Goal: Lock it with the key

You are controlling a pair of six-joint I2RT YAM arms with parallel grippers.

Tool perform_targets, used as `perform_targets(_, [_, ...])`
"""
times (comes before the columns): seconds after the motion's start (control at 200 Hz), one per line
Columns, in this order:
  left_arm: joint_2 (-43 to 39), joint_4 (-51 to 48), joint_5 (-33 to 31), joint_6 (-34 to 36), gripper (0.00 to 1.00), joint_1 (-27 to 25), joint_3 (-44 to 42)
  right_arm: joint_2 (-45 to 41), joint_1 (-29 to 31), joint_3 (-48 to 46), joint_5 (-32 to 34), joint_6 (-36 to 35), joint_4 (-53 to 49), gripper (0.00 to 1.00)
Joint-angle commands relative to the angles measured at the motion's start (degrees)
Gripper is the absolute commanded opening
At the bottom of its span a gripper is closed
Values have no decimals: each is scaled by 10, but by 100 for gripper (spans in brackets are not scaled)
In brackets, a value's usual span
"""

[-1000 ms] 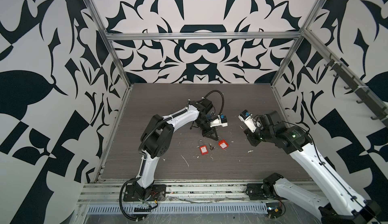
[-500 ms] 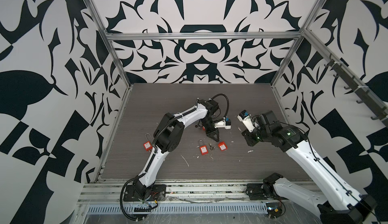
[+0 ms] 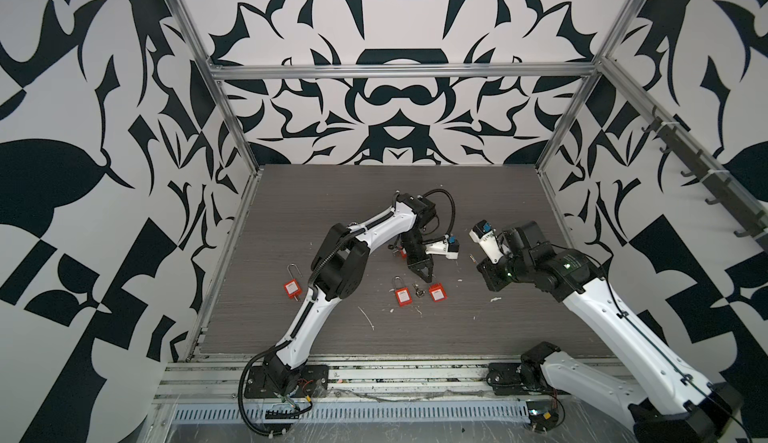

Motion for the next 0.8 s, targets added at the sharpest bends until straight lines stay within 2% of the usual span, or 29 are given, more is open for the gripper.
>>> perform_targets(0.0, [-3,-62,-1,27,0,-2,12,-13,-2,1,-1,11,13,0])
perform_targets(0.34, [18,-41,-49,5,1,-9,24,1,-2,-5,-2,37,22,0])
perform_targets(0.595, [21,28,-114,-31,5,-14,13,-13,0,-14,-1,90,37,0])
perform_targets(0.71, [21,57,-132,-40,12,-13,6,-26,0,-11,10,104,37,0])
perform_targets(0.795, [27,63,-138,-43,13,-14,12,-28,0,-10,15,120,41,0])
